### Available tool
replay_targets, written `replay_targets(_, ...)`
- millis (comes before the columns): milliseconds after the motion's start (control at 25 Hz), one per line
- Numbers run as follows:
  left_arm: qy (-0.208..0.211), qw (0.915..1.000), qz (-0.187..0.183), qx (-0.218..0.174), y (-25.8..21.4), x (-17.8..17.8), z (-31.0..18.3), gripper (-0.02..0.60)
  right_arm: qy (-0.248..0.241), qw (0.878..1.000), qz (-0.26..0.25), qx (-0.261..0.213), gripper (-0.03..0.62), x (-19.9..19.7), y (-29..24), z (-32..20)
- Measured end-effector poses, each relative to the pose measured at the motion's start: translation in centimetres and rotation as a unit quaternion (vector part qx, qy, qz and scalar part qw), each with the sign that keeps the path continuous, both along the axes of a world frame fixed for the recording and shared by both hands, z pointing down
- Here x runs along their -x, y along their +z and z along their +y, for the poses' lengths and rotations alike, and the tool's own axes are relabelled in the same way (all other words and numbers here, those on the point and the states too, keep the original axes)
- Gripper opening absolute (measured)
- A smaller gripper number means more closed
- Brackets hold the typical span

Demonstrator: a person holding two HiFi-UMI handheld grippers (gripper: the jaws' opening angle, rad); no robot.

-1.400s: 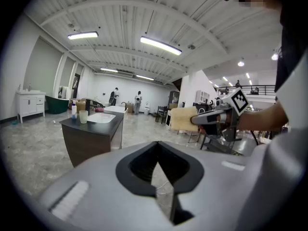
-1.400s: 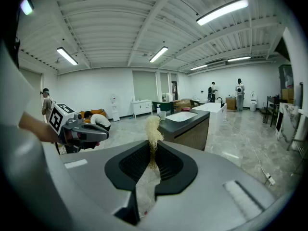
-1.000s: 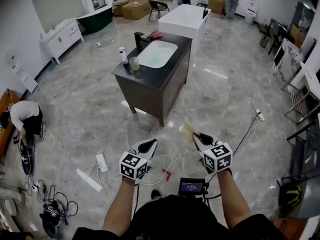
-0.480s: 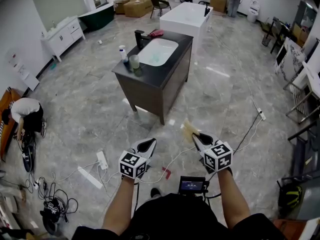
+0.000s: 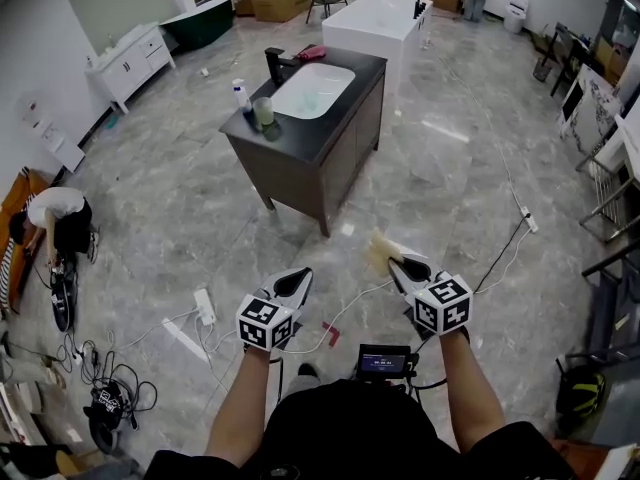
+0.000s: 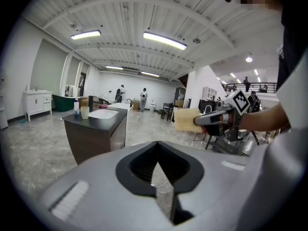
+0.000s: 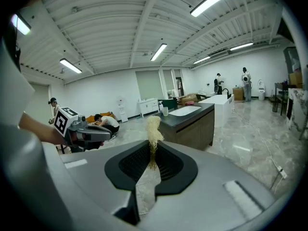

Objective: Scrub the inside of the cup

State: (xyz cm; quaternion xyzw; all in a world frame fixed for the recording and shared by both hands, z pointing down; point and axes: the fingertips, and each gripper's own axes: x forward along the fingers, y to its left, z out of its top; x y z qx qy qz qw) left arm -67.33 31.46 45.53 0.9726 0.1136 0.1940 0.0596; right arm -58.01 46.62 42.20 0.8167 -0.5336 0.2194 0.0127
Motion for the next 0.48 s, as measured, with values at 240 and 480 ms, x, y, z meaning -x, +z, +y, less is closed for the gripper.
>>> replay_targets(240,-0.01,0.9997,-0.021,-0.003,1.2,0.1,1.4,0.0,0.007,1.0,-0.025,-0.009,0.04,-1.7,1.4,1.7)
replay_targets(480,-0.015,0.9995,-0.026,0.006,2.1,-2.8,-0.1,0.0,0.006,0.999,-0.038,0.0,0.04,-3.6,2.8,0.9)
